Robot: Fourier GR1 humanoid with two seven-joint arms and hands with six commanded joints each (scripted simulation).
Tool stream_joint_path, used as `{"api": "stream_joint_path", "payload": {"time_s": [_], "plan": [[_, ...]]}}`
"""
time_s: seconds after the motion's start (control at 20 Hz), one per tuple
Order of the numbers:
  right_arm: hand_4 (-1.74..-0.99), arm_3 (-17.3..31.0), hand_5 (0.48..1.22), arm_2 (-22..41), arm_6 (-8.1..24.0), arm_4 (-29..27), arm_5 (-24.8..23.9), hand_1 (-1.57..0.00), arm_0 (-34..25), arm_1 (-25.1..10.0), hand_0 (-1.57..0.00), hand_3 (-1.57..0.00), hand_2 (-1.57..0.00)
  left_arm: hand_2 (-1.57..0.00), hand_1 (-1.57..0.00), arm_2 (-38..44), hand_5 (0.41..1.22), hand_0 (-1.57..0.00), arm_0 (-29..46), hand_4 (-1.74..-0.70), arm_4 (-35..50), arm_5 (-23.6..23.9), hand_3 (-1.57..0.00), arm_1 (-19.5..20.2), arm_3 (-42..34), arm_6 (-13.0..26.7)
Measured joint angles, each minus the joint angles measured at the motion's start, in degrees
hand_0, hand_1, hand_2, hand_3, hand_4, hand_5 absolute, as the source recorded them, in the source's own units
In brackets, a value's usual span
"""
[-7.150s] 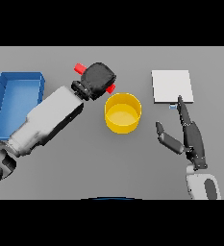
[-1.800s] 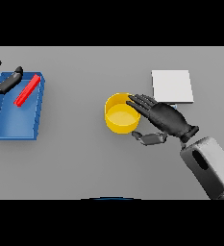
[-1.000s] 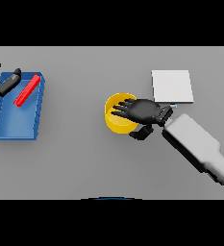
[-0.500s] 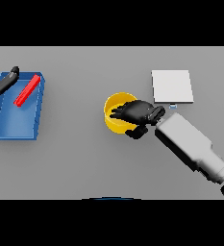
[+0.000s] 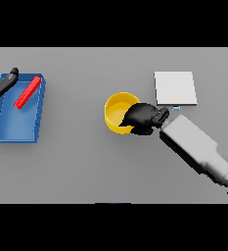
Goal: Pick up the red beaker and tilt it to pour out 1 green nut into yellow bowl. Pick up the yellow bowl and place it on the metallic measuring scale.
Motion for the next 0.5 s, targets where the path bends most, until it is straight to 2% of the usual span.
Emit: {"api": "stream_joint_path", "payload": {"time_s": [0.1,0.25,0.3,0.35,0.5], "plan": [[-1.708,-0.11,1.197,-0.23,-0.23,-0.17,-1.27,-1.48,0.38,-0.21,-1.48,-1.23,-1.29,0.00,0.00,-0.35,0.696,0.00,-0.64,-0.72,-0.41,-0.15,0.00,-0.57,0.92,0.31],[-1.724,-0.84,1.209,-0.95,1.42,-0.55,-1.47,-1.52,0.68,0.09,-1.53,-1.31,-1.32,0.00,0.00,-0.44,0.694,0.00,-0.80,-0.72,-0.44,-0.32,0.00,-0.26,0.60,0.73],[-1.727,-0.95,1.211,-1.46,0.18,-1.17,-1.06,-1.53,0.71,-0.53,-1.53,-1.32,-1.33,0.00,0.00,-0.60,0.695,0.00,-0.40,-0.72,-0.53,-0.28,0.00,-0.47,0.61,0.26],[-1.730,-1.90,1.213,-2.11,0.72,-1.53,-0.65,-1.54,0.70,-1.15,-1.54,-1.34,-1.33,0.00,0.00,-0.30,0.696,0.00,-0.36,-0.72,-0.30,-0.23,0.00,-0.17,0.58,0.60],[-1.735,-3.90,1.217,-4.38,2.04,-3.14,1.59,-1.56,-0.27,-2.33,-1.56,-1.28,-1.39,0.00,0.00,-0.32,0.693,0.00,0.14,-0.72,-0.07,-0.40,0.00,-0.31,0.43,0.10]]}}
